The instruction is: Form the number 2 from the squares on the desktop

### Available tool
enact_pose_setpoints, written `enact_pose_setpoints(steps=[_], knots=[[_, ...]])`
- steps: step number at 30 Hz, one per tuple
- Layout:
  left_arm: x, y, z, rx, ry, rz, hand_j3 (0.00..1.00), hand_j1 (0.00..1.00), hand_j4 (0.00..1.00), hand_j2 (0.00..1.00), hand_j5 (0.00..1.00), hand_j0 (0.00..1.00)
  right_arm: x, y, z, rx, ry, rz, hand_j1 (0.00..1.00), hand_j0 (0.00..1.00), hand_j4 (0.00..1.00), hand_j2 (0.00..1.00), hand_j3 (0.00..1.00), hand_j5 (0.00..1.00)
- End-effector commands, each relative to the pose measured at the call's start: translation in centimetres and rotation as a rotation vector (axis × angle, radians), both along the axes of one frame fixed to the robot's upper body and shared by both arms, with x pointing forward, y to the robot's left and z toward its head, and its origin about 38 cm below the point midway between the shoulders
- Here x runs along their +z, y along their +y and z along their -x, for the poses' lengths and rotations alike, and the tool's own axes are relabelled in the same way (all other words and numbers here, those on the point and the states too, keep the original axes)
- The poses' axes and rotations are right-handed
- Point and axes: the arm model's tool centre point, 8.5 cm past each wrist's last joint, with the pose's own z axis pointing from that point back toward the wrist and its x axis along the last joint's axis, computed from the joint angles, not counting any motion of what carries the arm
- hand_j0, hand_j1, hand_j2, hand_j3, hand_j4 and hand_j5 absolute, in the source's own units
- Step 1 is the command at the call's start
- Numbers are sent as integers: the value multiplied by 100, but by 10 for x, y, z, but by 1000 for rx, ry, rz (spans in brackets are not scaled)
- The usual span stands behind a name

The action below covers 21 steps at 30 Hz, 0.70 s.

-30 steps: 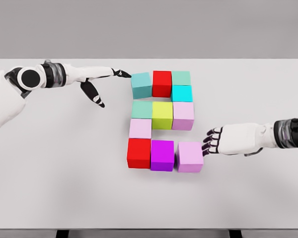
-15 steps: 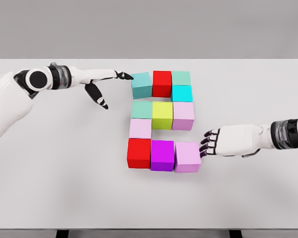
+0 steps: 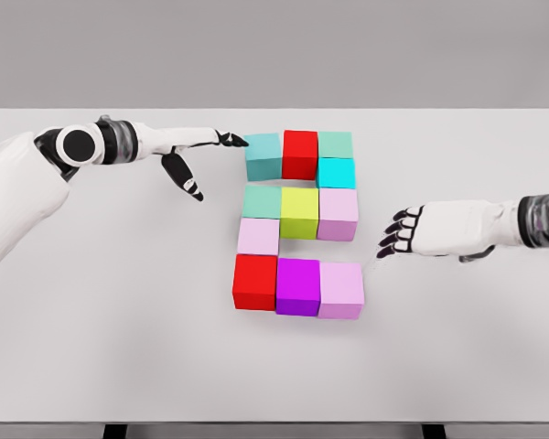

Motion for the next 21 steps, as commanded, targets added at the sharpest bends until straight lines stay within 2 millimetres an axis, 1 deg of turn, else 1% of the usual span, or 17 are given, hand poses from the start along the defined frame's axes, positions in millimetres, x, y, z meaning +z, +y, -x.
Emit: enact_pose_setpoints(steps=[1, 9, 10, 14, 21], knots=[[-1, 1, -1, 11, 4, 2, 100, 100, 100, 100, 100, 100, 9, -19, -13, -71, -26, -6, 100, 100, 100, 100, 100, 100], [0, 2, -3, 26, -5, 6, 100, 100, 100, 100, 100, 100, 9, -19, -13, -71, -25, -6, 100, 100, 100, 100, 100, 100], [-1, -2, -4, 27, 0, 11, 100, 100, 100, 100, 100, 100, 9, -19, -13, -71, -25, -6, 100, 100, 100, 100, 100, 100], [-3, -5, -6, 29, 6, 14, 100, 100, 100, 100, 100, 100, 10, -18, -13, -70, -26, -9, 100, 100, 100, 100, 100, 100], [-1, -7, -7, 27, 2, 15, 100, 100, 100, 100, 100, 100, 10, -19, -13, -71, -26, -8, 100, 100, 100, 100, 100, 100]])
